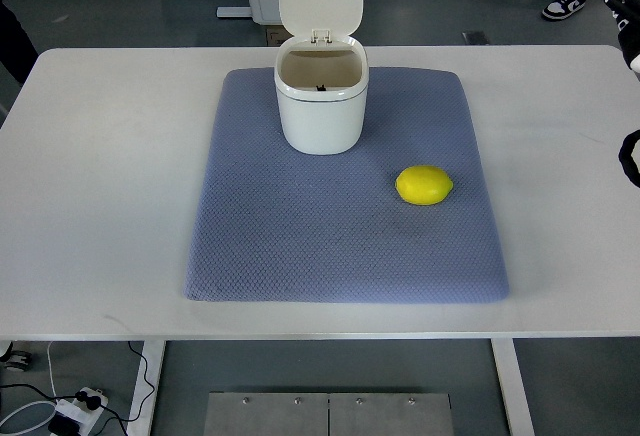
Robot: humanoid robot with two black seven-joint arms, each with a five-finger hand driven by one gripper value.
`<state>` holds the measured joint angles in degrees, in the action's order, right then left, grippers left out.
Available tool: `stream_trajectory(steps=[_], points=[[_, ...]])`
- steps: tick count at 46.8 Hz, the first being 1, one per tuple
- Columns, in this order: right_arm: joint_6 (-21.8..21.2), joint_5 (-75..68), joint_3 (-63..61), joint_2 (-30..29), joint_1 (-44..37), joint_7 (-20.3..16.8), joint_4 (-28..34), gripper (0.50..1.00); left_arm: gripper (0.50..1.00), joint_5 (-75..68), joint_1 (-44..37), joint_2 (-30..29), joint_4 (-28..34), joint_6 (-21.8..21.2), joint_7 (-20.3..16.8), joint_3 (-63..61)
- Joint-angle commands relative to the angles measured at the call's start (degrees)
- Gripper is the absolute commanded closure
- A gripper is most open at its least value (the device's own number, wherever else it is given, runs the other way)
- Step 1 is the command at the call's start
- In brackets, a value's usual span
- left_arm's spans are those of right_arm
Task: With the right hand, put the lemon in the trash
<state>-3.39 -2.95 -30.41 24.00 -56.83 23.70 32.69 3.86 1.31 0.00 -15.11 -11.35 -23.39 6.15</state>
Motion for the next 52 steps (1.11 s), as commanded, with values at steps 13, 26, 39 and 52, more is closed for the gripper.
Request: stream_trajectory(steps=[13, 26, 39, 52], points=[[2.86, 10.15, 10.45, 10.88, 4.45, 6.27, 23.20, 0.500, 0.500, 0.00, 0.00, 0.00, -0.01, 0.01, 0.01, 0.00], [3.48, 21.05, 18.71, 16.08, 4.80, 8.47, 29.54, 0.500, 0.500, 0.00, 0.00, 0.00, -0.01, 0.01, 0.01, 0.00], [4.62, 28.61, 25.75, 15.81, 4.45, 8.91, 30.59, 0.500, 0.500, 0.00, 0.00, 0.00, -0.01, 0.01, 0.01, 0.00], [7.34, 32.48, 32.60, 13.35, 1.55, 8.73, 30.77, 0.500, 0.500, 0.00, 0.00, 0.00, -0.01, 0.01, 0.01, 0.00]])
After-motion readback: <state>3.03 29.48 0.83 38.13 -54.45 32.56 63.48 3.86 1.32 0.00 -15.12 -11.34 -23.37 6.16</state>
